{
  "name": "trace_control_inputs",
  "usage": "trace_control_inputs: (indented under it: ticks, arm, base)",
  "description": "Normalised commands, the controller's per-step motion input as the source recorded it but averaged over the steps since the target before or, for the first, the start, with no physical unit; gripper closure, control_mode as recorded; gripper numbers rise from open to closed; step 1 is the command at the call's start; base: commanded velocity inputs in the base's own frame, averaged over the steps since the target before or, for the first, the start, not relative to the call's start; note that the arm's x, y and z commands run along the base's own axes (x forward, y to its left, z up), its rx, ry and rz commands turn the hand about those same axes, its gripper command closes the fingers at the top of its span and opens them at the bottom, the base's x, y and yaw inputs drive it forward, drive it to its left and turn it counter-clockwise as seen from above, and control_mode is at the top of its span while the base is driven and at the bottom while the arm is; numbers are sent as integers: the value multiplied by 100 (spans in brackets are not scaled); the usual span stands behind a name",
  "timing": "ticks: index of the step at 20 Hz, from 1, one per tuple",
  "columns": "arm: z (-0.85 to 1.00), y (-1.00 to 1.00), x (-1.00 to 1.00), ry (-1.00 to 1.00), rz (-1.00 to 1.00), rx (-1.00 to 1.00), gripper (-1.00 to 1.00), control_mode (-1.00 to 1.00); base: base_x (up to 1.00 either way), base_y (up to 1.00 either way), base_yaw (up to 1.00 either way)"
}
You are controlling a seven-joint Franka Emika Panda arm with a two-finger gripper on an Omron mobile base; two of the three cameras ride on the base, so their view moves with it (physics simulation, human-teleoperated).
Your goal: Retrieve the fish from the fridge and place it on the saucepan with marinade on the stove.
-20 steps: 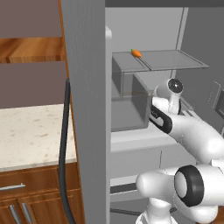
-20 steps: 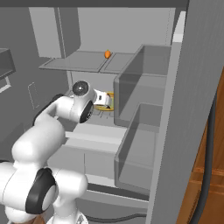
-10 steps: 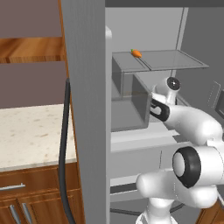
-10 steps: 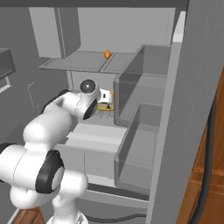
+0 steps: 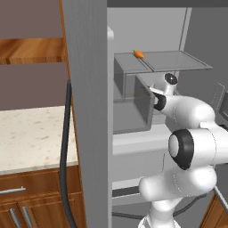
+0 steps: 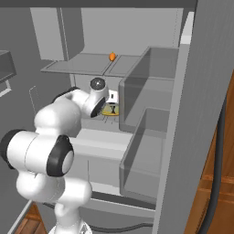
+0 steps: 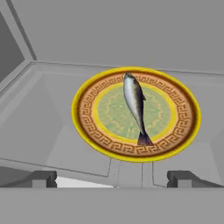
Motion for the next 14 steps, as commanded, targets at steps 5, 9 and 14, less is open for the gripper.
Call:
trace_control_inputs:
  ticks: [5,9,14]
  arm:
    - [-35,0,28,0,4,0,-100,-100]
    - [-8,-1,30,0,3,0,-100,-100]
    - [0,-6,30,0,2,0,-100,-100]
  base:
    - [0,0,0]
    - [0,0,0]
    - [0,0,0]
